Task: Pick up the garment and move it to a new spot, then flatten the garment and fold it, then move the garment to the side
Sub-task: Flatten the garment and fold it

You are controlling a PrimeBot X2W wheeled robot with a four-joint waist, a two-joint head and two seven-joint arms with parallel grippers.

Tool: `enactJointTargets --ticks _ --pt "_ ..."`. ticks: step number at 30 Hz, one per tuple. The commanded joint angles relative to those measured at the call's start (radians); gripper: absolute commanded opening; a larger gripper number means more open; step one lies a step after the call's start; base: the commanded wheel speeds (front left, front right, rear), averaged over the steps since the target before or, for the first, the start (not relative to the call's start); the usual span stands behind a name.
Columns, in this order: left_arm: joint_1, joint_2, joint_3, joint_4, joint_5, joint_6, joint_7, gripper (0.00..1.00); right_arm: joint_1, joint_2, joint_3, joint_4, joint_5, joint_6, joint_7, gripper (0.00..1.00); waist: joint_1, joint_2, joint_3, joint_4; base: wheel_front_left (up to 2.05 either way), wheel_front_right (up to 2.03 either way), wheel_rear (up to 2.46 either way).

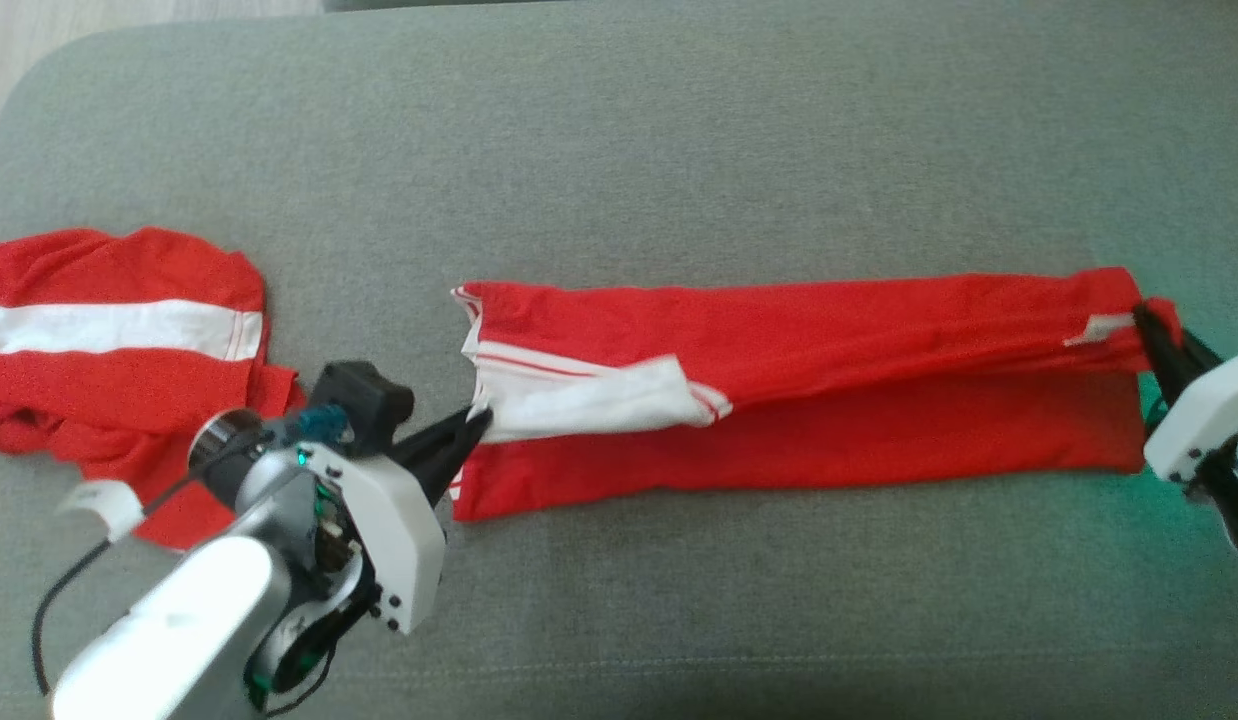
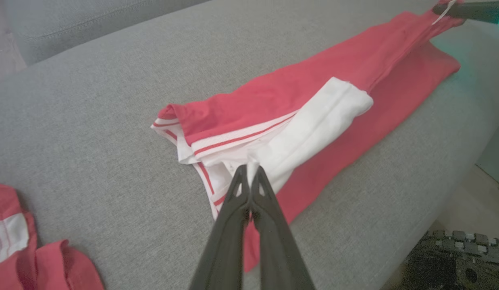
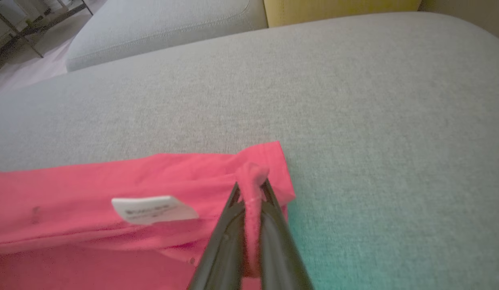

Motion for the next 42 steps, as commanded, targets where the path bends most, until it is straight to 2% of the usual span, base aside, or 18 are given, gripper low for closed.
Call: enactJointTargets --ticks 1,4,5,6,7,8,9,10,11,12,16,21,27,30,32,36,40,42 --pt "-0.031 0.033 0.04 -0.015 0.017 0.002 -0.004 0.0 0.022 -0.047 0.001 -0.024 0.003 -0.001 0.007 0.0 0.0 0.0 -0.003 -0.007 0.0 0.0 0.0" --pt "-0.028 0.021 0.02 0.015 0.031 -0.003 -0.015 0.0 0.04 -0.052 -0.005 -0.039 -0.005 -0.001 0.038 0.0 0.0 0.0 -0.008 -0.016 0.0 0.0 0.0" --pt "-0.028 0.015 0.015 0.025 0.033 -0.005 -0.019 0.0 0.046 -0.054 -0.006 -0.041 -0.012 -0.001 0.049 0.23 0.0 0.0 -0.009 -0.018 0.0 0.0 0.0" --pt "-0.028 0.01 0.009 0.037 0.035 -0.008 -0.023 0.0 0.051 -0.054 -0.007 -0.042 -0.018 -0.001 0.06 0.68 0.0 0.0 -0.011 -0.02 0.0 0.0 0.0" --pt "-0.029 0.007 0.003 0.05 0.04 -0.011 -0.025 0.0 0.056 -0.052 -0.011 -0.039 -0.022 -0.001 0.074 1.0 0.0 0.0 -0.013 -0.023 0.0 0.0 0.0" --pt "-0.03 0.006 -0.004 0.062 0.047 -0.014 -0.026 0.22 0.062 -0.052 -0.013 -0.038 -0.027 -0.001 0.087 1.0 0.0 0.0 -0.015 -0.025 0.0 0.0 0.0" --pt "-0.03 0.005 -0.01 0.073 0.052 -0.015 -0.028 0.37 0.068 -0.051 -0.017 -0.034 -0.032 -0.001 0.102 1.0 0.0 0.0 -0.018 -0.028 0.0 0.0 0.0" --pt "-0.028 0.003 -0.013 0.083 0.053 -0.016 -0.031 0.45 0.071 -0.051 -0.024 -0.028 -0.04 -0.001 0.113 1.0 0.0 0.0 -0.02 -0.03 0.0 0.0 0.0" --pt "-0.025 0.003 -0.015 0.094 0.053 -0.015 -0.032 0.76 0.074 -0.051 -0.031 -0.019 -0.05 -0.001 0.124 1.0 0.0 0.0 -0.023 -0.032 0.0 0.0 0.0" --pt "-0.024 0.003 -0.015 0.104 0.056 -0.011 -0.037 1.0 0.077 -0.049 -0.036 -0.014 -0.06 -0.001 0.136 1.0 0.0 0.0 -0.025 -0.033 0.0 0.0 0.0" --pt "-0.019 -0.004 -0.003 0.136 0.075 0.021 -0.081 1.0 0.08 -0.035 -0.083 -0.013 -0.085 -0.001 0.149 1.0 0.0 0.0 -0.037 -0.036 0.0 0.0 0.0" --pt "0.003 -0.055 0.069 0.14 0.014 0.073 -0.174 1.0 0.078 0.004 -0.184 -0.052 -0.125 -0.001 0.043 1.0 0.0 0.0 -0.058 -0.036 0.0 0.0 0.0" --pt "0.028 -0.122 0.207 0.134 -0.056 0.139 -0.38 1.0 0.119 0.074 -0.305 -0.144 -0.18 -0.001 -0.113 1.0 0.0 0.0 -0.089 -0.025 0.0 0.0 0.0" --pt "0.051 -0.163 0.261 0.14 -0.084 0.155 -0.471 1.0 0.158 0.101 -0.359 -0.192 -0.222 -0.001 -0.159 1.0 0.0 0.0 -0.101 -0.019 0.0 0.0 0.0" --pt "0.065 -0.185 0.286 0.148 -0.065 0.169 -0.503 1.0 0.189 0.122 -0.399 -0.223 -0.248 -0.001 -0.177 1.0 0.0 0.0 -0.107 -0.015 0.0 0.0 0.0" --pt "0.103 -0.241 0.325 0.152 -0.027 0.171 -0.518 1.0 0.237 0.15 -0.455 -0.264 -0.311 -0.001 -0.191 1.0 0.0 0.0 -0.11 -0.008 0.0 0.0 0.0" --pt "0.161 -0.324 0.435 0.076 0.145 0.16 -0.519 1.0 0.29 0.201 -0.539 -0.307 -0.4 -0.001 -0.198 1.0 0.0 0.0 -0.096 -0.003 0.0 0.0 0.0" --pt "0.202 -0.377 0.489 0.06 0.192 0.139 -0.519 1.0 0.309 0.225 -0.572 -0.327 -0.45 -0.001 -0.199 1.0 0.0 0.0 -0.089 0.0 0.0 0.0 0.0"
